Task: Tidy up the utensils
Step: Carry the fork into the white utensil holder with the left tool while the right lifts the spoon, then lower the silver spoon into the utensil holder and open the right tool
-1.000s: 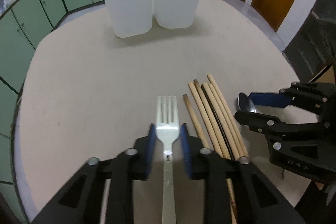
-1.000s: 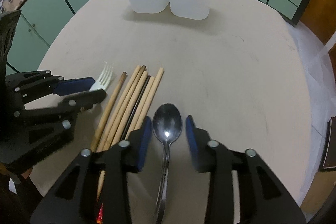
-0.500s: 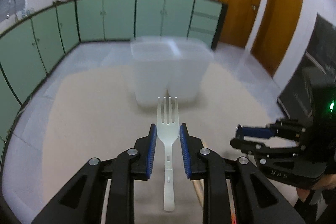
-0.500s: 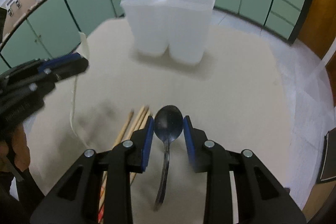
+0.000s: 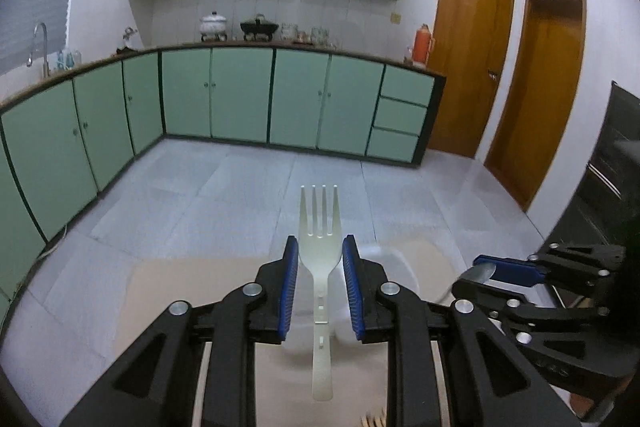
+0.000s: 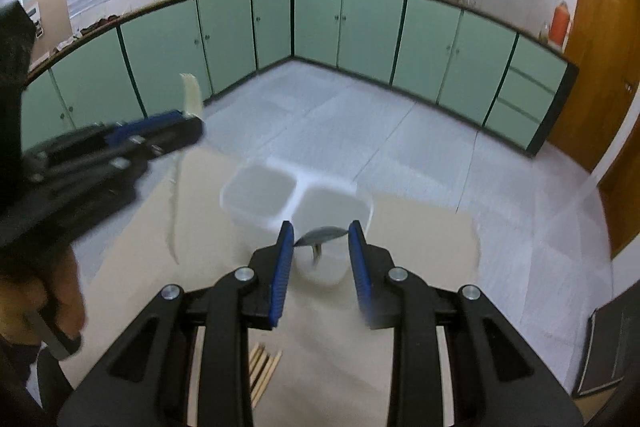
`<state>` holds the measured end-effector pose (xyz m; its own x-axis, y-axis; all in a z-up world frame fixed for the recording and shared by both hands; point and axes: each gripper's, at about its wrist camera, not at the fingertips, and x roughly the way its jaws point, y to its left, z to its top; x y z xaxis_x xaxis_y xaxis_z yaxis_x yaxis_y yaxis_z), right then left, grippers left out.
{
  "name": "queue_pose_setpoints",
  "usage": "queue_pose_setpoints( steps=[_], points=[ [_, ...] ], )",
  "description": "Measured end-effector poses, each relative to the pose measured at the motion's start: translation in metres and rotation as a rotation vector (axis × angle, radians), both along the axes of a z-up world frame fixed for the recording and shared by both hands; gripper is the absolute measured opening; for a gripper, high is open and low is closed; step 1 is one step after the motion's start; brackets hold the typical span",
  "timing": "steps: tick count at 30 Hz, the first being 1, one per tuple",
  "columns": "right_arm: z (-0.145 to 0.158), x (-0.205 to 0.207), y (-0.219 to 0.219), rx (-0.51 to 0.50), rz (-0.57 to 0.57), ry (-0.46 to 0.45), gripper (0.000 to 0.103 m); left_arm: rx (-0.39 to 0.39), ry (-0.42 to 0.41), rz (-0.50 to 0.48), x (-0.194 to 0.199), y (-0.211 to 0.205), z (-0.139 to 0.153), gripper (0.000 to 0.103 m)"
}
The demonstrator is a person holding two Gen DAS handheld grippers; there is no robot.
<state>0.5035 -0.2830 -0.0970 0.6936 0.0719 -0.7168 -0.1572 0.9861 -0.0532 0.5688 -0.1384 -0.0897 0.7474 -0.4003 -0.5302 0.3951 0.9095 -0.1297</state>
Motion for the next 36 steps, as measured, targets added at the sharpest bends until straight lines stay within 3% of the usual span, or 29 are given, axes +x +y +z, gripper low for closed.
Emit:
queue_pose_setpoints(
  steps=[6, 10, 14, 17, 18, 20, 21, 22, 25, 29, 31, 33, 36],
  points=[
    [0.043, 0.035, -0.007, -0.031, 0.005, -0.031, 0.027, -0.054, -0.048, 0.054, 0.044, -0.009, 0.019, 0.023],
    [0.057, 0.054, -0.012, -0.064, 0.009, -0.045, 0.027, -0.061, -0.048, 0.074, 0.067, -0.014, 0.009, 0.023],
    [0.042, 0.067, -0.017, -0.06, 0.005, -0.028, 0.027, -0.062, -0.022, 0.081, 0.08, -0.017, -0.019, 0.023],
    [0.007, 0.07, -0.02, -0.027, -0.002, 0.021, 0.027, -0.038, -0.018, 0.091, 0.077, -0.019, -0.044, 0.023],
    [-0.004, 0.069, -0.019, -0.019, -0.005, 0.04, 0.027, -0.033, -0.008, 0.091, 0.074, -0.019, -0.052, 0.025],
    [-0.021, 0.064, -0.024, -0.007, -0.012, 0.063, 0.027, -0.039, 0.011, 0.099, 0.063, -0.015, -0.068, 0.045],
    [-0.026, 0.059, -0.025, 0.002, -0.012, 0.065, 0.027, -0.034, 0.001, 0.115, 0.057, -0.012, -0.071, 0.061],
    [-0.027, 0.054, -0.026, 0.014, -0.017, 0.059, 0.027, -0.031, -0.008, 0.121, 0.054, -0.009, -0.073, 0.067],
    [-0.02, 0.038, -0.035, 0.052, -0.031, 0.037, 0.028, -0.019, -0.021, 0.12, 0.045, -0.003, -0.068, 0.067],
    [0.006, 0.004, -0.041, 0.075, -0.038, -0.02, 0.037, -0.017, -0.048, 0.123, 0.019, 0.016, -0.039, 0.068],
    [0.013, -0.02, -0.046, 0.098, -0.049, -0.044, 0.045, 0.009, -0.065, 0.132, -0.006, 0.029, -0.023, 0.086],
    [0.011, -0.044, -0.049, 0.131, -0.061, -0.042, 0.051, 0.043, -0.069, 0.144, -0.031, 0.04, -0.018, 0.096],
    [-0.017, -0.086, -0.045, 0.15, -0.071, -0.005, 0.051, 0.071, -0.021, 0.125, -0.077, 0.06, -0.028, 0.096]
  ],
)
